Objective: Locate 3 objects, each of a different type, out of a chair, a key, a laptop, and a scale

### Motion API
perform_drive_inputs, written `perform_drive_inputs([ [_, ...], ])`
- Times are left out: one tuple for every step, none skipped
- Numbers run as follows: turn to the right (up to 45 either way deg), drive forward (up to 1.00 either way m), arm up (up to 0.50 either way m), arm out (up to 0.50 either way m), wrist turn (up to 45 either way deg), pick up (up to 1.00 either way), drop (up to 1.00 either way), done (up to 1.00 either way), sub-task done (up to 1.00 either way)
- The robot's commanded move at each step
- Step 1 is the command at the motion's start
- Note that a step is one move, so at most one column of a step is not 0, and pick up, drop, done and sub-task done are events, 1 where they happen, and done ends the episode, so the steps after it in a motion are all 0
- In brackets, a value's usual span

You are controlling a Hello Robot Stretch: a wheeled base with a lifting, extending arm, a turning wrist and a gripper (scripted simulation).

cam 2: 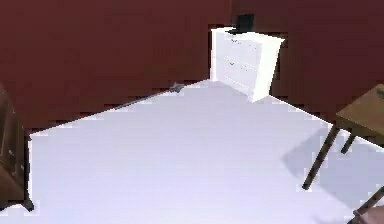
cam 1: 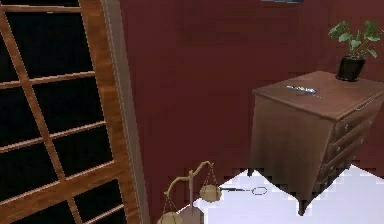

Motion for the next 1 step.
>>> perform_drive_inputs([
  [0.0,0.0,0.0,0.0,0.0,0.0,0.0,1.0,0.0],
])
